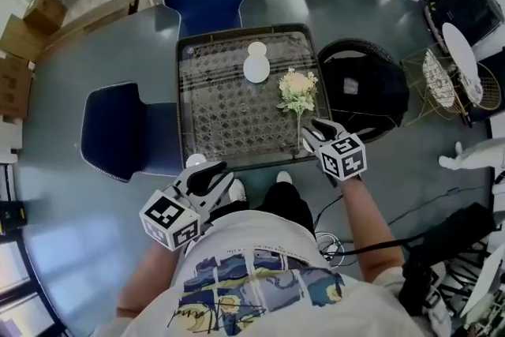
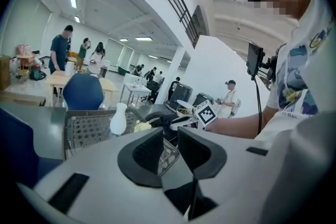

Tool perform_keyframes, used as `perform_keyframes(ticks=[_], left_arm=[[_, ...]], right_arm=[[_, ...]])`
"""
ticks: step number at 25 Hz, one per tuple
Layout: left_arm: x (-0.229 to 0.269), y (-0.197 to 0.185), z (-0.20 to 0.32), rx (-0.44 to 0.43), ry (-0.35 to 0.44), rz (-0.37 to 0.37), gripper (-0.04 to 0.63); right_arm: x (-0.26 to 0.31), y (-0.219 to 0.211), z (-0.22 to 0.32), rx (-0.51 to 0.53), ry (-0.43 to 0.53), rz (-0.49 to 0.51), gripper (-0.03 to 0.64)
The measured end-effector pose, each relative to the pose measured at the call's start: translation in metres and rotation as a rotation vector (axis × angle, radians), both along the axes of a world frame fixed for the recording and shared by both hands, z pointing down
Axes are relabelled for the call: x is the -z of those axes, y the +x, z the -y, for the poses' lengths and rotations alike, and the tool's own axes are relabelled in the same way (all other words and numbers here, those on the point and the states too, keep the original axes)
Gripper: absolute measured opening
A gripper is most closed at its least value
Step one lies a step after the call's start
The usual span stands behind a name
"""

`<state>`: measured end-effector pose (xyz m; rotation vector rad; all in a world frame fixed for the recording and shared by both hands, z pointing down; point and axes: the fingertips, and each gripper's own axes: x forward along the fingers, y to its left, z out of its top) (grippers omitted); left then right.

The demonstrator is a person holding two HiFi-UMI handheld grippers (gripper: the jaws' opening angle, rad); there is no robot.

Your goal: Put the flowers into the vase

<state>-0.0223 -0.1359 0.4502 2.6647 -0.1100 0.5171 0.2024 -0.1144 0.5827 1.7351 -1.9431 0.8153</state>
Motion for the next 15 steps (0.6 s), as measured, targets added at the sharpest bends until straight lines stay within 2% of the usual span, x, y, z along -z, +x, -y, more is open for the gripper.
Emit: perform_keyframes(ticks=[2,5,10,15], left_arm=[[0.0,0.003,0.011,0.058,-0.004,0.005,0.088],[0.006,0.018,0.027,0.149,0.007,0.019,0.013],[0.014,0.062,0.031,0.233,0.018,0.031,0.009],[0.003,0.09,0.022,0.325,-0.001,0.059,0.009]], right_arm=[[-0.008,0.024,0.02,0.012,-0.015,-0.003,0.118],[-0.018,0.062,0.051,0.02,-0.031,0.028,0.118],[-0.049,0.116,0.091,0.098,-0.087,0.023,0.118],[-0.1,0.145,0.124,0.168,-0.143,0.075,0.137]])
